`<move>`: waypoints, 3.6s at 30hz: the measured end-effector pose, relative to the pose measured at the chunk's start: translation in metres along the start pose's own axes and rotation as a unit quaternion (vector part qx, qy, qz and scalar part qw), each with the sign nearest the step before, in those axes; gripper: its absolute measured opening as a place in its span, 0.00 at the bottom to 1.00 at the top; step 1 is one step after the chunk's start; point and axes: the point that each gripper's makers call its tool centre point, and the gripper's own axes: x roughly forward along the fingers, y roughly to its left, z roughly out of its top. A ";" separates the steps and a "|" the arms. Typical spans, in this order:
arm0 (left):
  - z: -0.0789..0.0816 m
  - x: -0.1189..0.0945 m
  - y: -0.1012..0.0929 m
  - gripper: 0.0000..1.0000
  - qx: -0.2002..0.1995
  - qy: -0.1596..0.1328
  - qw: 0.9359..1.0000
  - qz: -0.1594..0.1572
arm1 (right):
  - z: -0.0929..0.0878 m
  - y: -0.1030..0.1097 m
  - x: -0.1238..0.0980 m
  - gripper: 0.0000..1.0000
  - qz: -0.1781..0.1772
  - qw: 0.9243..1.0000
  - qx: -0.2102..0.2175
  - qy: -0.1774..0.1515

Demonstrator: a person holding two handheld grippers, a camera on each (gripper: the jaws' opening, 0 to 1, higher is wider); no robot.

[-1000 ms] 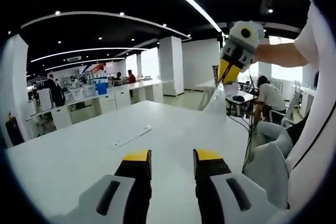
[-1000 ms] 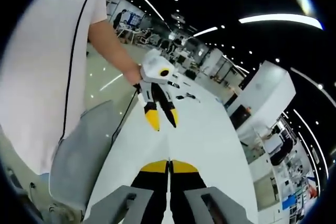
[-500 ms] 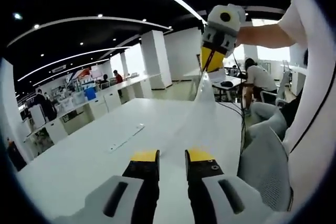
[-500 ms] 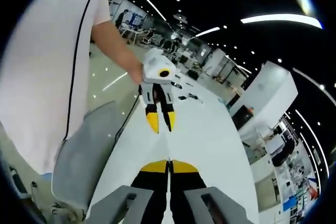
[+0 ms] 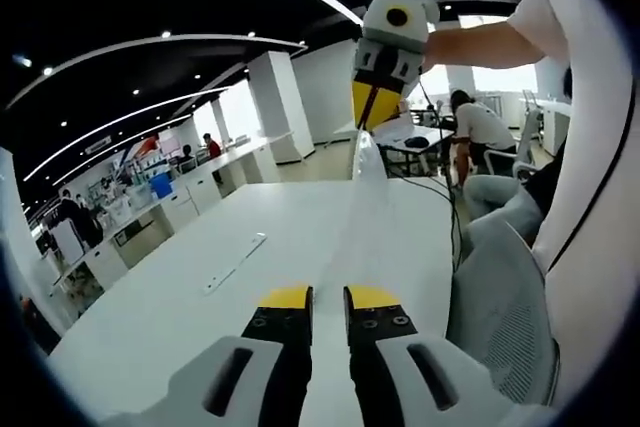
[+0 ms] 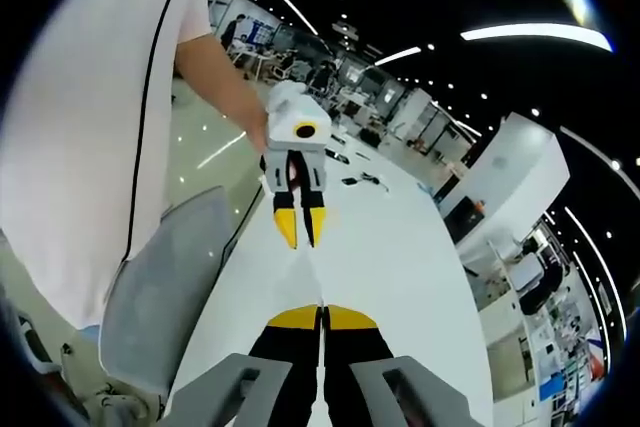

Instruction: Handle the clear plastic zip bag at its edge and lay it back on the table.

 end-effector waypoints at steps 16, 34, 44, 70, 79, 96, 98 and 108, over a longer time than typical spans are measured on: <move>-0.013 0.015 -0.032 0.05 0.073 0.075 0.993 -0.049 | 0.002 0.003 0.002 0.00 0.008 1.000 -0.007 0.002; -0.023 0.017 -0.039 0.00 0.054 0.106 0.991 -0.067 | -0.002 0.005 0.008 0.00 0.011 1.000 -0.006 0.008; -0.026 0.012 -0.037 0.00 0.017 0.134 0.989 -0.060 | -0.010 0.004 0.016 0.00 0.008 1.000 0.007 0.011; -0.036 0.008 -0.036 0.00 0.001 0.185 0.981 -0.059 | -0.038 0.008 0.025 0.02 -0.007 0.997 0.070 0.014; -0.041 0.010 -0.030 0.00 0.005 0.194 0.980 -0.052 | -0.025 0.012 0.031 0.07 -0.001 0.998 0.068 0.010; -0.040 0.013 -0.026 0.00 0.061 0.218 0.973 -0.044 | 0.009 0.032 0.057 0.12 0.026 0.999 0.038 -0.001; -0.039 0.013 -0.026 0.00 0.075 0.222 0.971 -0.042 | 0.011 0.037 0.063 0.12 0.031 0.999 0.040 -0.002; -0.031 0.010 -0.030 0.00 0.129 0.229 0.964 -0.032 | 0.021 0.046 0.086 0.11 0.025 0.998 0.054 0.002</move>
